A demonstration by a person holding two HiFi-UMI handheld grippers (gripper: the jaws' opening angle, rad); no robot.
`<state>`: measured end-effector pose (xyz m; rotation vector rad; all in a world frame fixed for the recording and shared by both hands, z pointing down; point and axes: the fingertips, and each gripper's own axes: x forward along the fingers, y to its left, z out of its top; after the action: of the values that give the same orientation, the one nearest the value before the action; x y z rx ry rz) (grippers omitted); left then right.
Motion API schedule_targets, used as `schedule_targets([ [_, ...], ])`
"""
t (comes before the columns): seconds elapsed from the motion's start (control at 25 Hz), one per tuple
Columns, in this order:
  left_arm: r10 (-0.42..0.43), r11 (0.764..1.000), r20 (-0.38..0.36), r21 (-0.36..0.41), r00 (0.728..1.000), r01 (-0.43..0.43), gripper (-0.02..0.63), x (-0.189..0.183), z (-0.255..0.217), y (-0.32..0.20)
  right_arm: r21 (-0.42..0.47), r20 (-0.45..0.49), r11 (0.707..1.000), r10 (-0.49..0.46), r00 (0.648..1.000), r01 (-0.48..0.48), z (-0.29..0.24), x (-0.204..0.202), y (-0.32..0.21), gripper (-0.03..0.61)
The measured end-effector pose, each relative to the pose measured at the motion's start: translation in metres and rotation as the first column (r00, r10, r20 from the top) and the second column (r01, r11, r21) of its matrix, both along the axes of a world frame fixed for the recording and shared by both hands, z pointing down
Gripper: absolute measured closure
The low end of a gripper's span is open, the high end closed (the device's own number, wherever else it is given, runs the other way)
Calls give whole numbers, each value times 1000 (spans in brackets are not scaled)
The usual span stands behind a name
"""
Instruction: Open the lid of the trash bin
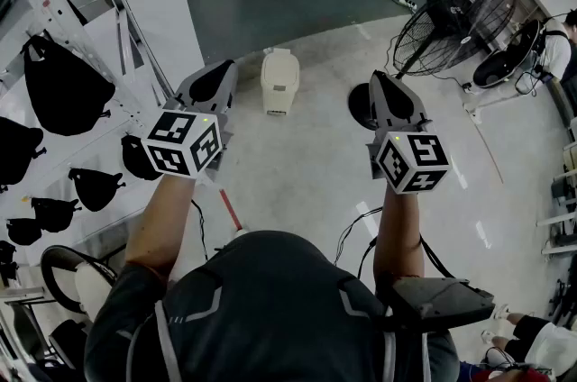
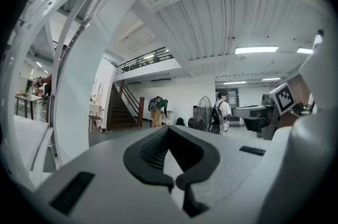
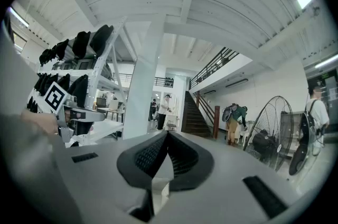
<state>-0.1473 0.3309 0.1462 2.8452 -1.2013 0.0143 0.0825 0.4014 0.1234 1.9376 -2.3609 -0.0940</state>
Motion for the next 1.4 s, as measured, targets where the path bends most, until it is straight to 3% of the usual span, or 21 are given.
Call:
schedule_targets([
  [0.48, -15, 1000, -15, 14, 1000, 15, 606, -16, -4, -2, 16, 11, 999, -36, 999, 36, -5, -22, -4, 552],
  [0.6, -10, 1000, -16, 17, 1000, 10, 606, -18, -5, -3, 25, -24, 1000, -16, 1000, 17, -7, -26, -5, 552],
  [1.4, 40, 998, 12, 57, 999, -41, 606, -53, 7, -16, 19, -7, 999, 37, 999, -37, -1, -67, -14, 551],
])
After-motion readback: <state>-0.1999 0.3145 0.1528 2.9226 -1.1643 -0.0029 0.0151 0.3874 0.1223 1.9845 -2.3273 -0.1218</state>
